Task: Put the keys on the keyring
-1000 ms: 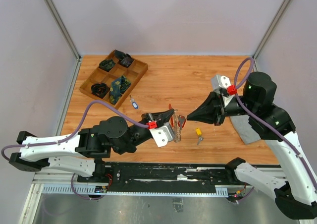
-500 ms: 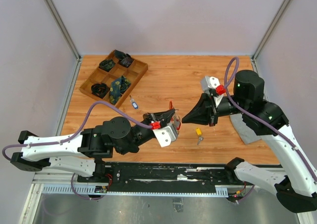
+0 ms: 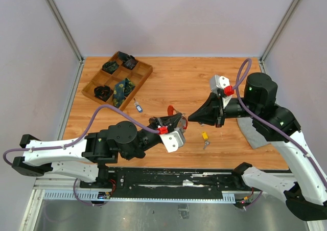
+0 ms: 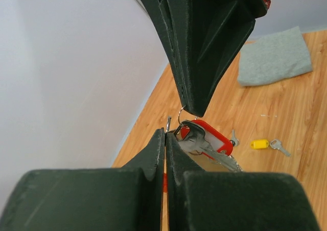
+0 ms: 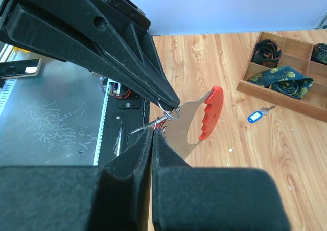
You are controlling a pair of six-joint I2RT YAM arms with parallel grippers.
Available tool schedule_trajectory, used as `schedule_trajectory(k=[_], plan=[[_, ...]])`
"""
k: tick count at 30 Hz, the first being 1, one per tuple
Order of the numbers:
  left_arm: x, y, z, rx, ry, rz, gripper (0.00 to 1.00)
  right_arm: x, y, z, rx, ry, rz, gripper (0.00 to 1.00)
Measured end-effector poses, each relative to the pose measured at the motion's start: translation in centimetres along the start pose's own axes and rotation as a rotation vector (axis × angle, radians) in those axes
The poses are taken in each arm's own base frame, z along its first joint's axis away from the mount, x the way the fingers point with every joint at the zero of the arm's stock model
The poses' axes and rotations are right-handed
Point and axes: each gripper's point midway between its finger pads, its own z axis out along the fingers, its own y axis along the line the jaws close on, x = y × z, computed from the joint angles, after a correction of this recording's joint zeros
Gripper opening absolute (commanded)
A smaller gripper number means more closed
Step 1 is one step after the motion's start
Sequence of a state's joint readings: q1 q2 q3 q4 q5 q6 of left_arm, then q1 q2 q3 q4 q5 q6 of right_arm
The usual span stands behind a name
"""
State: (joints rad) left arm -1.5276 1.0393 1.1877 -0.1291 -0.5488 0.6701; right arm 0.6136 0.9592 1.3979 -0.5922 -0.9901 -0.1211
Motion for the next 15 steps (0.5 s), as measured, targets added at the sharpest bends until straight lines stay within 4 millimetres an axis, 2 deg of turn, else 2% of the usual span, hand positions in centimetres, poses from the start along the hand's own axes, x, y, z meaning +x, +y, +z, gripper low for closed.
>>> schedule_trajectory(k=[15], plan=[[0.25, -0.42, 0.35, 0.006, 0.011, 0.008, 0.00, -0.26, -0.37, 0.10, 0.029, -0.006, 0.024, 0.01]])
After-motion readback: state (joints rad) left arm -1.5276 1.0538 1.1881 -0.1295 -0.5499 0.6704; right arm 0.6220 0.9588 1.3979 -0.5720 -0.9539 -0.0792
